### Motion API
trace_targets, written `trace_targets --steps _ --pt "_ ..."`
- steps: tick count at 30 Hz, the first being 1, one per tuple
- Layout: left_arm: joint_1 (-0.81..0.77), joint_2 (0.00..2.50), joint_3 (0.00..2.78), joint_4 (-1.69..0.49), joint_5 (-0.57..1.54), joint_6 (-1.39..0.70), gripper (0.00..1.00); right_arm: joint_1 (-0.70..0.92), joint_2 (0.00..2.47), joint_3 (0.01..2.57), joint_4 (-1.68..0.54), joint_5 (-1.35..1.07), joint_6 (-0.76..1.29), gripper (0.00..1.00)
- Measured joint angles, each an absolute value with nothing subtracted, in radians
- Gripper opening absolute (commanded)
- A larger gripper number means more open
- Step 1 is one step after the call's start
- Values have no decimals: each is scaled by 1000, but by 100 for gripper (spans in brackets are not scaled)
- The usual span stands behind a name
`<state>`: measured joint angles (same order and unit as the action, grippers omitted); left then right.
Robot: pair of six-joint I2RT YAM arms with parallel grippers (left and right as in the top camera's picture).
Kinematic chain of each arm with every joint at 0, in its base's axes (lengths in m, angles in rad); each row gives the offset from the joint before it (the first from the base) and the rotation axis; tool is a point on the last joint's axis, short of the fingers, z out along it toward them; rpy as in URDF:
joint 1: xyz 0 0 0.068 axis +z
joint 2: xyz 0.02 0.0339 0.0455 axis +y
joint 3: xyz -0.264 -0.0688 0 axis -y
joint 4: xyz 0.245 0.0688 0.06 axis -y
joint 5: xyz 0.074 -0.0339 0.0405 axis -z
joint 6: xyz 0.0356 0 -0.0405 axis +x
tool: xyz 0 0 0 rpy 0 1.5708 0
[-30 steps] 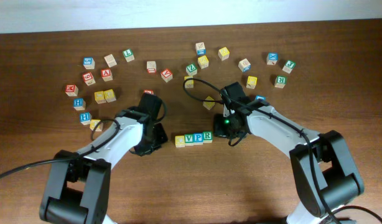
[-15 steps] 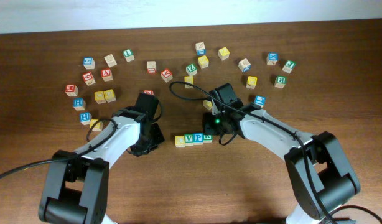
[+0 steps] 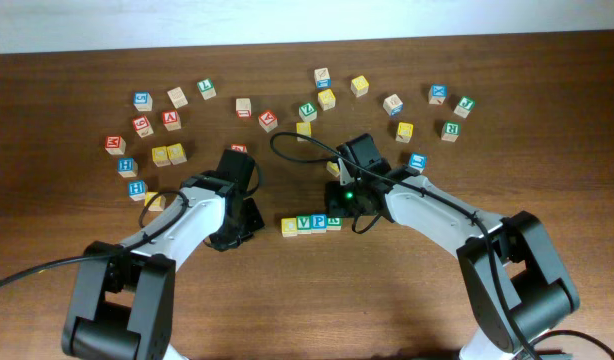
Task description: Spell out CVPR
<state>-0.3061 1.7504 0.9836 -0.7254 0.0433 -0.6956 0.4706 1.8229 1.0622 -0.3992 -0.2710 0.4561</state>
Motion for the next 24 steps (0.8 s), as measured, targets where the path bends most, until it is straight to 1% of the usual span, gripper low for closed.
trace_targets --steps 7,24 --pt "-306 1750 984 -725 43 -696 0 471 1823 1062 -400 -316 435 4" --pt "-306 1750 984 -726 43 -696 0 471 1823 1062 -411 -315 411 4"
